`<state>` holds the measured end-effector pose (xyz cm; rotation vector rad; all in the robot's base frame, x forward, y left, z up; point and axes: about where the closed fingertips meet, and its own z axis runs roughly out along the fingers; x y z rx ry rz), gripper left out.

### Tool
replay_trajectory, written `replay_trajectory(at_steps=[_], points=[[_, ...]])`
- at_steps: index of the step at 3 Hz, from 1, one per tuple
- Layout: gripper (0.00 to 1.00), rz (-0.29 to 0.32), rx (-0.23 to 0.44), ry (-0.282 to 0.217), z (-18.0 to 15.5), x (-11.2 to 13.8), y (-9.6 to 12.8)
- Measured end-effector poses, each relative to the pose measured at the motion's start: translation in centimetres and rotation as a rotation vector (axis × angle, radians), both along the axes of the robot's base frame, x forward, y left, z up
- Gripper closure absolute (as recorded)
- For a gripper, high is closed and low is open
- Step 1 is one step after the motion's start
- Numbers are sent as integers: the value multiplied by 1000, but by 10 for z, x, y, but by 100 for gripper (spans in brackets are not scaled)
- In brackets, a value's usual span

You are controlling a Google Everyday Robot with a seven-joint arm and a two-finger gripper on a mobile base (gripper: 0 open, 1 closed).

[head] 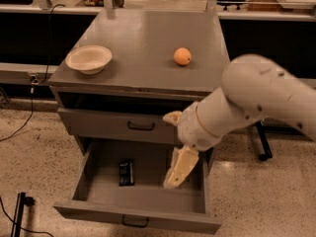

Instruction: Pick rxbar blueberry from middle drawer and place on counter

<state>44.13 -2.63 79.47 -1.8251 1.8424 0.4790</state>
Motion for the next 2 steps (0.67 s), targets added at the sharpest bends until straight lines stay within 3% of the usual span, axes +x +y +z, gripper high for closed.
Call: replay_trajectory(at_steps=[1,2], points=[[0,27,27,-60,-10,-1,16],[0,51,-20,-2,-36,8,19]])
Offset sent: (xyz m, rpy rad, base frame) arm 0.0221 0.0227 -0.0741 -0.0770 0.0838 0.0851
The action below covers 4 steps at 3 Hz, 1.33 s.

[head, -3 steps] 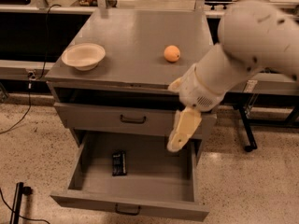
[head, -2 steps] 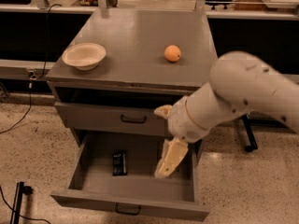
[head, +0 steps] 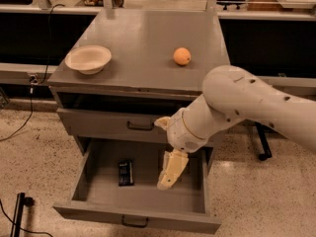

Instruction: Pick rxbar blueberry from middle drawer and place on counter

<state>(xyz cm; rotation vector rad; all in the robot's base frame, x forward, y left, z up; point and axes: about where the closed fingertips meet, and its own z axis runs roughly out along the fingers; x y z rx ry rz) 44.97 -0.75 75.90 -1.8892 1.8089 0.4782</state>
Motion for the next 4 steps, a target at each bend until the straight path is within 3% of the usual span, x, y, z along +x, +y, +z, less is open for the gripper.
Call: replay_trajectory(at_steps=[1,2,3,4], points=[[0,10,7,17,-52,4,-5],[0,-15,72,-66,-96,20,-13],[0,-29,205,-179,-112,47,-24],[0,-12,196,-184,-116,45,-23]])
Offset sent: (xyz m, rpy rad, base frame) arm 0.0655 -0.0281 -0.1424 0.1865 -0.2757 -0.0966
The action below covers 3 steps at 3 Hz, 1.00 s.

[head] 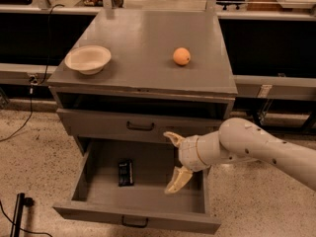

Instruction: Pick rxbar blueberry from middle drawer and place on counter

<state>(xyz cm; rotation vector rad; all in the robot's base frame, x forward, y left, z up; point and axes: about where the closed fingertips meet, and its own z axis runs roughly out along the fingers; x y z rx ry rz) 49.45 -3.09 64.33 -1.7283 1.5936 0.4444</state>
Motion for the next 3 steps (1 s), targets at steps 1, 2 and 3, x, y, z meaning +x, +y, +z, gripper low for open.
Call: replay_trajectory(at_steps=[1,2,3], points=[[0,1,92,-53,-1,29,28],[0,13,197,-97,-32,49,50],[0,19,189,-91,-33,48,52]])
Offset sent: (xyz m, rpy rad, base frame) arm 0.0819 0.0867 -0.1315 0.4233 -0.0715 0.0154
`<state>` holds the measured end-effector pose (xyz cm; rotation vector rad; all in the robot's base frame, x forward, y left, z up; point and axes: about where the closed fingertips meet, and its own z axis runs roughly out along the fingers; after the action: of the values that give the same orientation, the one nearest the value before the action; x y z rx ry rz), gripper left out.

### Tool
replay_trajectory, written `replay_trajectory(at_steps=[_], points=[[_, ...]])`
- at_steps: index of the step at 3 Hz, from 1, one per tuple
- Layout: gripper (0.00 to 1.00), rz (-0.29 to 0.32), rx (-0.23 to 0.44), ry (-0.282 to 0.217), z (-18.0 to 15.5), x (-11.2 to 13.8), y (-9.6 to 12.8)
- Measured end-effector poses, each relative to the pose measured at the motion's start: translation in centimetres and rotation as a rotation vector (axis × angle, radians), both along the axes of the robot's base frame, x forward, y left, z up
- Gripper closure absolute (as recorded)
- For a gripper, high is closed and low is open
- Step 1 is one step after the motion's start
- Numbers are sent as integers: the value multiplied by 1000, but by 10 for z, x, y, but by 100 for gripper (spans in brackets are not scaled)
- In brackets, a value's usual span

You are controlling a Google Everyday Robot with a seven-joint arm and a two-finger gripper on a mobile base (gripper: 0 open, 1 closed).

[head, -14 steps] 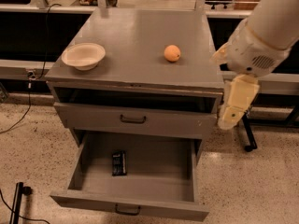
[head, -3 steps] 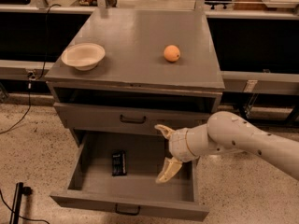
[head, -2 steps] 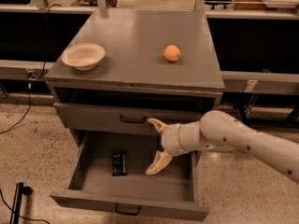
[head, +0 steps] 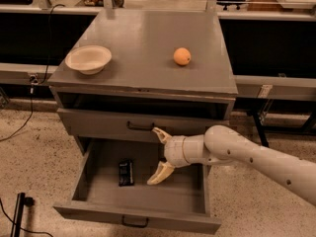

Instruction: Pick rxbar blueberry from middle drawer and place on counter

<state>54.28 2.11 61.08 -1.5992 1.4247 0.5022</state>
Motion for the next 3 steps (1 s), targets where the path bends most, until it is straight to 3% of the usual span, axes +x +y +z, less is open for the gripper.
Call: replay_trajectory(at_steps=[2,3], points=[[45,41,68,99,-18,-15,20],[63,25,81,145,-35,-13,20]])
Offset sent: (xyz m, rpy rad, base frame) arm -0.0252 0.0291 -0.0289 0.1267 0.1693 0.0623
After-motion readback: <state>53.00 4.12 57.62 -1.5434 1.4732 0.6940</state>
